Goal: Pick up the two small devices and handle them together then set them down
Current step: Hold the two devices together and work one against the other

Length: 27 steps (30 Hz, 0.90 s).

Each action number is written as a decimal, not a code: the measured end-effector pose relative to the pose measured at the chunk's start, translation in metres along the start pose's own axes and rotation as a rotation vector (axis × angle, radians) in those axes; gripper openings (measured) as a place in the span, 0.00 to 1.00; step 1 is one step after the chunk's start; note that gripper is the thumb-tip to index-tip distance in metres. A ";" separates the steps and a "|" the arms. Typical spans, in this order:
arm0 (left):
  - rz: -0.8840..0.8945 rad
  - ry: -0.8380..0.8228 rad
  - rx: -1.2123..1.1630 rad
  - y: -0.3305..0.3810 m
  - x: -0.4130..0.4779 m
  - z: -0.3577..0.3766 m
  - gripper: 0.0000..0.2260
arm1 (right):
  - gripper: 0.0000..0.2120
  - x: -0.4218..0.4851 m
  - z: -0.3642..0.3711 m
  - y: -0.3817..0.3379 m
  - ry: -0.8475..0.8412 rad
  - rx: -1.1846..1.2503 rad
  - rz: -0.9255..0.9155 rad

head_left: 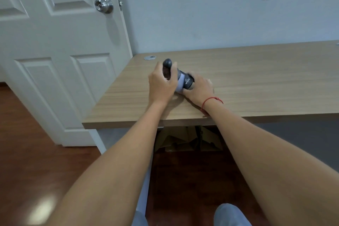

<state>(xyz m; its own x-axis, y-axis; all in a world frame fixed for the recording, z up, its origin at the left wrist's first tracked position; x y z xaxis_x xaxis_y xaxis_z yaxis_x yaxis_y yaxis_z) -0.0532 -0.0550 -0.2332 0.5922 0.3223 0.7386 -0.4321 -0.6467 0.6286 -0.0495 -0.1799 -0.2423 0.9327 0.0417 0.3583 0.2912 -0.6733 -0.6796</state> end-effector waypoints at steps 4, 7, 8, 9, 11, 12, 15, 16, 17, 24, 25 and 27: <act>-0.018 0.007 0.139 -0.005 0.002 -0.001 0.07 | 0.25 -0.001 -0.001 0.000 -0.011 -0.012 0.027; 0.158 -0.095 0.040 0.005 -0.004 0.000 0.07 | 0.20 -0.001 0.001 0.001 -0.001 -0.007 0.010; 0.214 -0.148 0.051 0.008 -0.008 0.000 0.07 | 0.19 -0.001 0.001 0.001 0.000 0.009 0.011; 0.219 -0.158 0.078 0.007 -0.009 0.002 0.07 | 0.19 0.000 0.001 0.002 0.006 0.016 0.016; 0.086 -0.050 0.118 0.002 -0.003 0.000 0.08 | 0.23 -0.001 0.000 0.001 0.005 0.019 0.041; 0.032 -0.008 0.107 0.000 0.000 -0.003 0.08 | 0.24 -0.001 -0.001 0.000 0.004 0.019 0.045; 0.146 -0.096 -0.001 0.004 -0.004 -0.002 0.07 | 0.19 0.000 0.000 0.001 -0.002 0.013 0.021; 0.177 -0.127 0.007 0.006 -0.006 -0.001 0.06 | 0.19 0.000 0.001 0.001 -0.001 0.007 0.008; 0.163 -0.119 0.040 0.004 -0.006 0.001 0.06 | 0.20 0.000 0.001 0.000 0.007 0.002 -0.002; 0.059 -0.002 -0.075 0.004 -0.002 -0.002 0.07 | 0.27 -0.003 0.000 -0.003 -0.036 0.244 -0.036; 0.055 -0.014 -0.052 0.003 -0.002 0.000 0.08 | 0.27 -0.003 -0.001 -0.002 -0.032 0.272 -0.040; -0.023 0.032 0.025 -0.002 0.002 0.000 0.09 | 0.28 -0.003 -0.003 0.000 -0.026 0.287 -0.031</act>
<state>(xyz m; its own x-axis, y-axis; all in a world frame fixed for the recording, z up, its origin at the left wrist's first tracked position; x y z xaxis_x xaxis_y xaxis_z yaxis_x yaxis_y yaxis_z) -0.0516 -0.0530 -0.2332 0.5792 0.3592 0.7318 -0.4010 -0.6561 0.6393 -0.0532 -0.1816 -0.2416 0.9263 0.0809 0.3679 0.3649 -0.4353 -0.8230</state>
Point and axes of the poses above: each hand's wrist, its own x-axis towards the middle knuckle, its own z-axis out of the palm, y = z × x, the point moved 1 cm from there along x, towards the middle knuckle, and after that the axes turned 6 degrees about x, right-handed, at the moved point
